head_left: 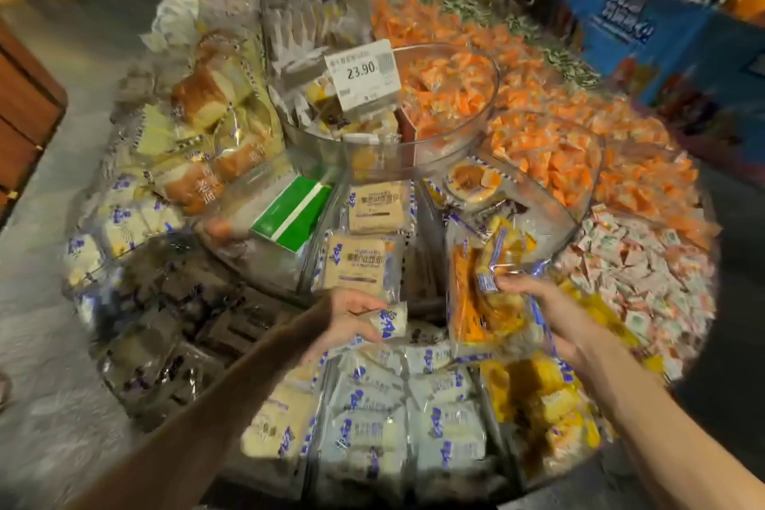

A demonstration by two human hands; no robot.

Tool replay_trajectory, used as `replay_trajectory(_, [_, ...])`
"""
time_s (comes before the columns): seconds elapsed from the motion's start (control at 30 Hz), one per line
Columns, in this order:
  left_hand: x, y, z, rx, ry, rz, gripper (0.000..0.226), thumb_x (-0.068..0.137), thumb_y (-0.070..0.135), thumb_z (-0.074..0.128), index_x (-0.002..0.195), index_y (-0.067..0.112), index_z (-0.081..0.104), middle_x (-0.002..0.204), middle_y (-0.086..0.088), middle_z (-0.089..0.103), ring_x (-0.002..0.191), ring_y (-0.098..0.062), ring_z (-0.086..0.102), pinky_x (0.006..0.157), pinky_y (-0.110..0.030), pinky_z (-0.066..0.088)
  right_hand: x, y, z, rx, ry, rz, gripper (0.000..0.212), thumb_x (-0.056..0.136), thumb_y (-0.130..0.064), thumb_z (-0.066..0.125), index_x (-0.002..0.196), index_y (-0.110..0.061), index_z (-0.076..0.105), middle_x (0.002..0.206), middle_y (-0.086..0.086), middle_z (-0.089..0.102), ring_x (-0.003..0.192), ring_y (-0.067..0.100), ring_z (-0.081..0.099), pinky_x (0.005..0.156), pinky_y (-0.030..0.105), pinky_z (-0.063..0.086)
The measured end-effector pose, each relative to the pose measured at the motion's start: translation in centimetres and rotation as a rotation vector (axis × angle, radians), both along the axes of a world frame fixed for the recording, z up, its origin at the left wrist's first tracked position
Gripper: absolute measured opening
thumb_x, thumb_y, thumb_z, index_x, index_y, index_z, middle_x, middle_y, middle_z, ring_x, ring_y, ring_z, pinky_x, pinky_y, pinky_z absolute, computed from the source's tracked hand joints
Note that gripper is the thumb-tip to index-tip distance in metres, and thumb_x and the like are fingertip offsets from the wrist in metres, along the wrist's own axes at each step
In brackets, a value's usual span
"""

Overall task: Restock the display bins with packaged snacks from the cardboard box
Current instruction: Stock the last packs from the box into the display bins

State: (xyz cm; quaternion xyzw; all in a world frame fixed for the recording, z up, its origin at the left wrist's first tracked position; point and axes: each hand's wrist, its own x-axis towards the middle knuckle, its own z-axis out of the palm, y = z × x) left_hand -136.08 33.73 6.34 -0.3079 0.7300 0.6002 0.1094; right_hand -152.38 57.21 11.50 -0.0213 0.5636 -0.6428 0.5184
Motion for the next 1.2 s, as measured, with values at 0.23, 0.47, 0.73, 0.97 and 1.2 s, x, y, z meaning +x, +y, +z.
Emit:
replay_trajectory(0.23, [1.4,0.6,-2.9,-0.468,-0.062,-0.355,0.021,0.089,0.011,0.067,0.11,0.015,0.067,0.108,-0.003,0.067,0.101,-0.019,0.064,0.091,-0.038,0.054,4.1,-0.8,0.5,-0.036,0.014,-0.025,0.071,0.037,-0.028,0.098,0.101,-0.004,0.077,0.107,0.017,0.075,0.087,0.029,0.074,0.08,0.045,0.062])
replay_trajectory(0.47, [2.7,1.9,-3.2,-1.128,-0.018,-0.721,0.035,0.09,-0.01,0.049,0.118,0.006,0.062,0.136,-0.011,0.05,0.132,-0.027,0.038,0.112,-0.04,0.031,7.5,-0.5,0.6,0.047,0.012,-0.072,0.035,0.066,-0.015,0.081,0.097,-0.002,0.072,0.08,0.011,0.073,0.06,0.024,0.07,0.049,0.032,0.056])
replay_trajectory(0.73, [1.6,0.4,1.4,0.331,0.029,-0.028,0.111,0.062,0.098,0.045,0.151,0.034,0.035,0.153,-0.012,0.041,0.136,-0.035,0.046,0.097,-0.054,0.051,11.0,-1.5,0.1,-0.03,-0.095,-0.038,0.009,0.076,-0.005,0.066,0.084,-0.002,0.068,0.058,0.008,0.064,0.04,0.019,0.06,0.037,0.025,0.046])
replay_trajectory(0.97, [1.4,-1.5,1.9,0.078,0.038,-0.122,0.089,0.051,0.071,0.086,0.122,0.023,0.061,0.108,0.006,0.074,0.106,-0.013,0.068,0.096,-0.043,0.053,13.3,-3.3,-0.3,-0.109,-0.152,-0.011,0.038,0.058,-0.012,0.088,0.093,-0.003,0.077,0.076,0.014,0.073,0.058,0.025,0.069,0.05,0.03,0.056])
replay_trajectory(1.2, [0.1,-1.2,4.0,0.212,0.066,-0.001,0.071,0.068,0.046,0.085,0.126,0.026,0.048,0.112,-0.004,0.072,0.107,-0.022,0.067,0.097,-0.052,0.051,12.3,0.1,-0.4,-0.039,-0.142,-0.257,0.013,0.052,-0.016,0.076,0.062,-0.008,0.078,0.063,0.01,0.068,0.048,0.024,0.063,0.045,0.028,0.051])
